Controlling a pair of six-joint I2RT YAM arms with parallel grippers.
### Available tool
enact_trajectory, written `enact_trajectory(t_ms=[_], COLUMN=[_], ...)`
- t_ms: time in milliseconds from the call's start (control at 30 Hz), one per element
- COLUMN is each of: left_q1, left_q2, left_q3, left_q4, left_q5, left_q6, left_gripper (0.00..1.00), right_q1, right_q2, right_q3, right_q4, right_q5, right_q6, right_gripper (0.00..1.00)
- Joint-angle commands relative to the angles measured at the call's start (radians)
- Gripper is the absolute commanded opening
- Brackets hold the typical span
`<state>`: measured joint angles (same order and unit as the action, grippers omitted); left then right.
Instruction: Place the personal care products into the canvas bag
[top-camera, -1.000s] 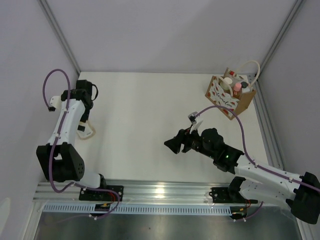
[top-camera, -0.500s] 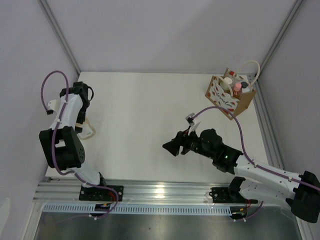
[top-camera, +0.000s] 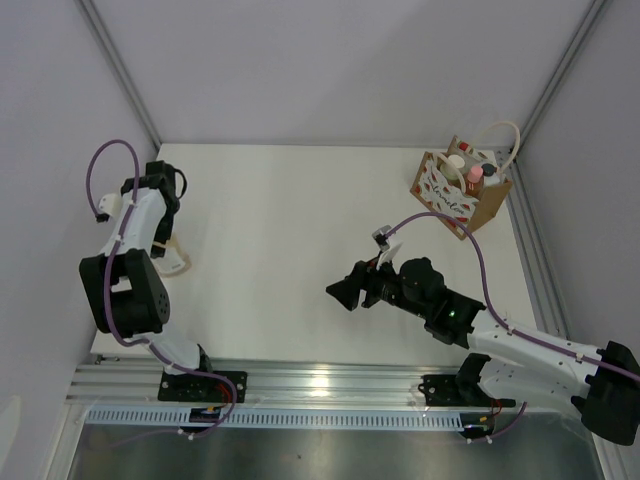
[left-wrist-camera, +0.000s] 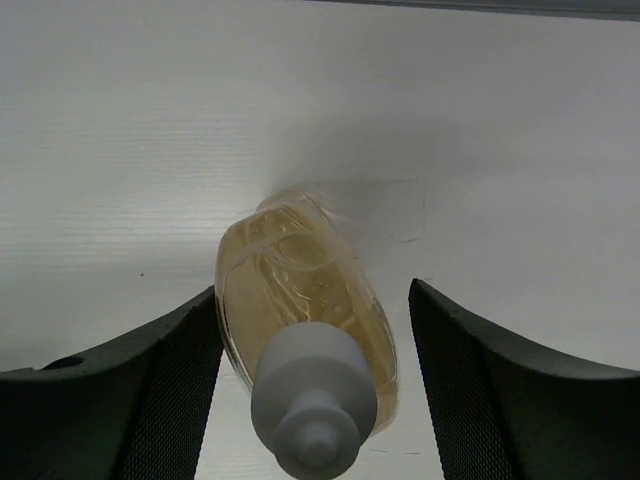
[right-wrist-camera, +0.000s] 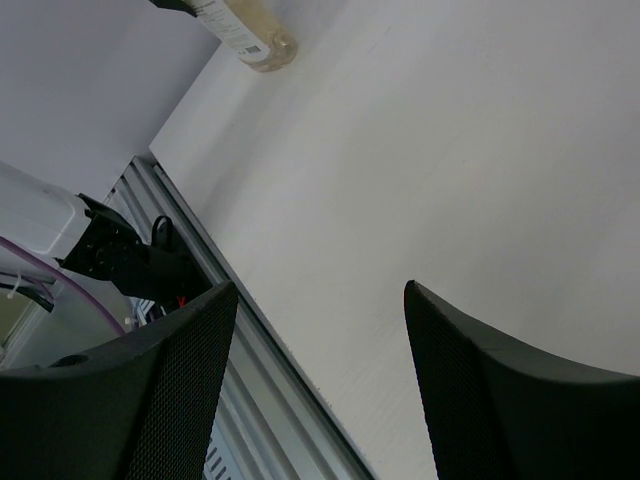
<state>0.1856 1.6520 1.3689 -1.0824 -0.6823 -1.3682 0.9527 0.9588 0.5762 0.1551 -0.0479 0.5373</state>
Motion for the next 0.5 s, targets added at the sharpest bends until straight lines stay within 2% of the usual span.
enact_trajectory(t_ms=[0, 167, 233, 300, 333, 367, 433, 467], left_q1=[0.005, -0.024, -0.026, -0.028, -0.029, -0.037, -0.047, -0.057], left_q2=[0.019, 0.031, 0.035, 0.028, 0.025, 0.023, 0.025, 0.028], left_q3=[-0.014, -0.005, -0.005, -0.014, -0.02, -0.027, -0.025, -0.005], left_q4=[0.07, 0.112, 0.111, 0.133, 0.142, 0.156, 0.18, 0.171], left_q5=[0.033, 0.029, 0.03, 0.027, 0.027, 0.026, 0.042, 0.053], left_q6=[0.063, 0.11, 0.11, 0.133, 0.145, 0.158, 0.187, 0.182], left_gripper=[0.75, 0.79, 0.78, 0.7, 0.65, 0.51, 0.32, 0.1], right_q1=[0.008, 0.006, 0.006, 0.008, 0.006, 0.006, 0.006, 0.008], right_q2=[0.005, -0.005, -0.009, -0.011, -0.011, -0.012, -0.012, -0.014], right_q3=[0.011, 0.014, 0.014, 0.014, 0.014, 0.016, 0.017, 0.017], right_q4=[0.032, 0.024, 0.024, 0.02, 0.021, 0.018, 0.02, 0.018], right_q5=[0.019, 0.016, 0.017, 0.022, 0.022, 0.02, 0.013, 0.013], right_q6=[-0.017, -0.019, -0.022, -0.023, -0.023, -0.022, -0.02, -0.02], right_gripper=[0.72, 0.72, 0.72, 0.72, 0.72, 0.72, 0.72, 0.72])
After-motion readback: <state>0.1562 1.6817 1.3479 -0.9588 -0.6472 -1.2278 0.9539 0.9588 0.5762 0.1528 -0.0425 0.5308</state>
